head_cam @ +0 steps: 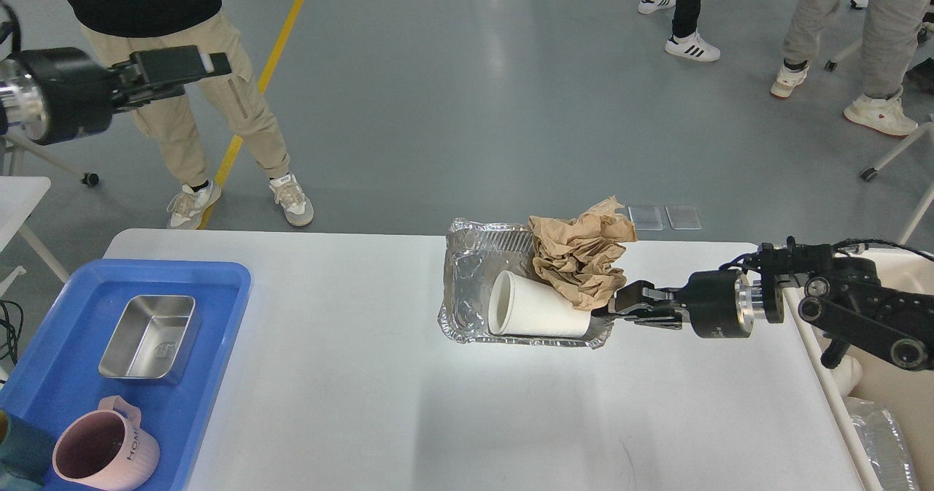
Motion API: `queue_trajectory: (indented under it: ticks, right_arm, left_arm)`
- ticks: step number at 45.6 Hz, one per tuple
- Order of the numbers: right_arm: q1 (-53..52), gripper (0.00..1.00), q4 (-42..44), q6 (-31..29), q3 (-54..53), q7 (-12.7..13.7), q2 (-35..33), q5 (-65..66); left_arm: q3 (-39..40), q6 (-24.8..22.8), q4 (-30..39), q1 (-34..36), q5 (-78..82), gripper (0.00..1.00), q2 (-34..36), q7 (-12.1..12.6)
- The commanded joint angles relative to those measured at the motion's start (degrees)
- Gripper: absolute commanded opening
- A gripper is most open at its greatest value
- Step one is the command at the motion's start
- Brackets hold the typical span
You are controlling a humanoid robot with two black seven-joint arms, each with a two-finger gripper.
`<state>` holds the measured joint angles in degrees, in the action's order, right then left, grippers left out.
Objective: Tidy desktop
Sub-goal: 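Open the left gripper and raise it away from the foil tray, then carry the foil tray with the right gripper toward the white bin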
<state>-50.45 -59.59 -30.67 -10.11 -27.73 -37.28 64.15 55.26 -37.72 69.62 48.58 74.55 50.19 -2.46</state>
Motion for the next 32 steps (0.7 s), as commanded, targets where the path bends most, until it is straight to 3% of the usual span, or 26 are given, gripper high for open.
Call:
queue_trajectory:
  ticks: [1,7,15,24,32]
  right_arm:
    - [-0.3,0.00,0.0,0.0,0.2,0.0,0.0,0.0]
    - [-0.3,0.00,0.0,-0.1,0.4,0.0,0.1,0.0]
    - [-0.3,0.00,0.0,-0.1,0.4,0.1,0.2,0.0]
    - [-0.3,0.00,0.1,-0.1,0.4,0.0,-0.2,0.0]
    - [-0.2,0.00,0.2,0.0,0.4,0.1,-0.1,0.0]
  left_arm:
    - [4.3,4.5,-0.5,-9.5,-14.5,0.96,5.8,-0.2]
    - [5.5,10.0,-0.5,-16.4,-32.5,0.96,10.9,-1.4]
    - [7.8,12.6,-0.6,-22.9,-48.9,0.97,12.0,-4.8]
    - [17.2,12.3,-0.5,-30.7,-60.1,0.97,10.3,-4.9]
    - [26.0,12.4,-0.4,-39.2,-62.7,0.97,4.6,-4.8]
